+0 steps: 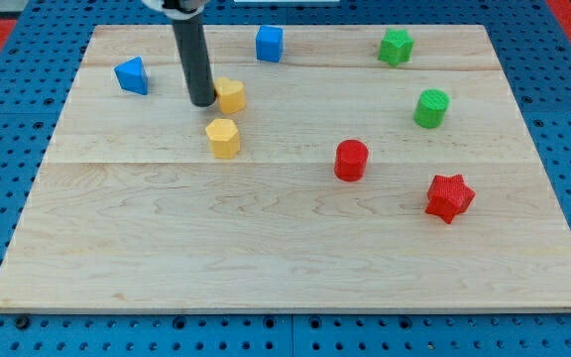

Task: Push blue cube into yellow heart

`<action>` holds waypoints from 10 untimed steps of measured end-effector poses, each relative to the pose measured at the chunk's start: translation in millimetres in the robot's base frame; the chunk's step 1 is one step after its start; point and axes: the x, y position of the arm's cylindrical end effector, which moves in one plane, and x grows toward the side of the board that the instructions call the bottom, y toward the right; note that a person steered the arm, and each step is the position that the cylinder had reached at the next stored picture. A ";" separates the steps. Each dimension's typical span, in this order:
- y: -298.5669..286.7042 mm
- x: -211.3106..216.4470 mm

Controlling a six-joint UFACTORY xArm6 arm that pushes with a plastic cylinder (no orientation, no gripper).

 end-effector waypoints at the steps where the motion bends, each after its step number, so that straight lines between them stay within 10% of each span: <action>1: 26.9 -6.0; 6: 140.4 -138.4; 10: 74.1 -103.5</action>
